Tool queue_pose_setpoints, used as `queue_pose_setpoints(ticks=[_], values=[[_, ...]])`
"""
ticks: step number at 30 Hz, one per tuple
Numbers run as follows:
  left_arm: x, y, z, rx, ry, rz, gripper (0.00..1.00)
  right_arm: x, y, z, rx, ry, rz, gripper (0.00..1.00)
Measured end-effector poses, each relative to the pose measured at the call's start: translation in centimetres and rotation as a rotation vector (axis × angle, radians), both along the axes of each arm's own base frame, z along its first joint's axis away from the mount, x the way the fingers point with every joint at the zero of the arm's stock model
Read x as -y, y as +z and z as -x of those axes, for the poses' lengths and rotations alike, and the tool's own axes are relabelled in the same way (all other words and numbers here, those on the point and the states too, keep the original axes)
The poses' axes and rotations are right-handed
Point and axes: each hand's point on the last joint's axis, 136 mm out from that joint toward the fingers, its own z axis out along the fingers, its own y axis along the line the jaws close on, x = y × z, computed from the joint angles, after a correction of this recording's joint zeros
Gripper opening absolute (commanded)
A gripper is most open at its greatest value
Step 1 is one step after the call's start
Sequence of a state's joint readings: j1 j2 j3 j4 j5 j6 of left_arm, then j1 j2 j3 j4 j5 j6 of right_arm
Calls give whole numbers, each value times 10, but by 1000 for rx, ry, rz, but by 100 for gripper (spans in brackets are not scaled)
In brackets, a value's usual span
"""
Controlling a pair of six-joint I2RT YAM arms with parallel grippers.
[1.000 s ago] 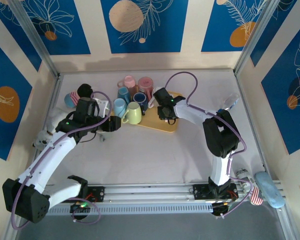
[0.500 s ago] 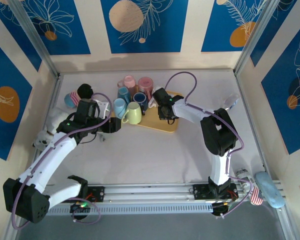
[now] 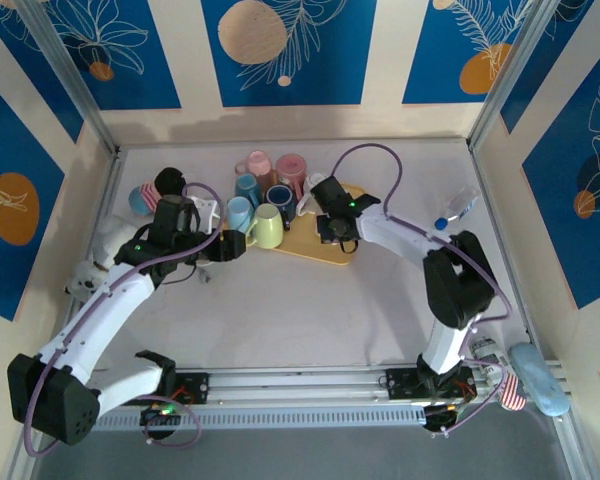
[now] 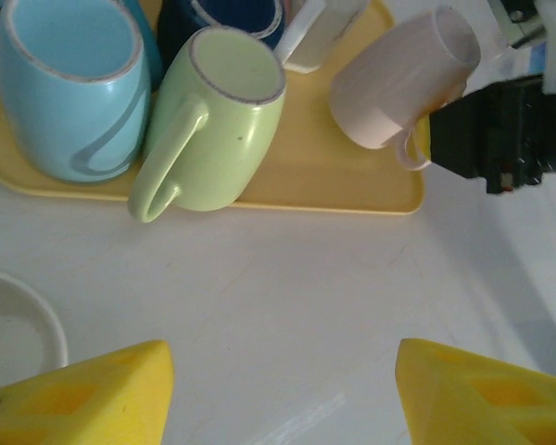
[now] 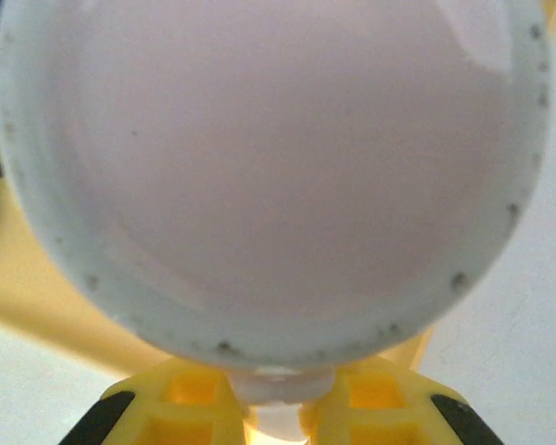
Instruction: Turn the mug right side up
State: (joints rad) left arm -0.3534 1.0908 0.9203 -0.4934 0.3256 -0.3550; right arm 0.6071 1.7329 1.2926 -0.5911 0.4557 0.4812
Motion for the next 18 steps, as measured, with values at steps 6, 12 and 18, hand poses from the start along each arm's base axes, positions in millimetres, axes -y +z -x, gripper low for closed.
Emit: queue_pose_setpoints(ticks=[6,12,18], values=[[17,10,-3,-18,5,153,65,-28,66,15,85,122,-236,0],[34,23,-9,-53,37,366,65,-60,112,31,128,265,-511,0],[44,38,-16,-62,69,543,65,-92,155,37,160,369,-748,0]])
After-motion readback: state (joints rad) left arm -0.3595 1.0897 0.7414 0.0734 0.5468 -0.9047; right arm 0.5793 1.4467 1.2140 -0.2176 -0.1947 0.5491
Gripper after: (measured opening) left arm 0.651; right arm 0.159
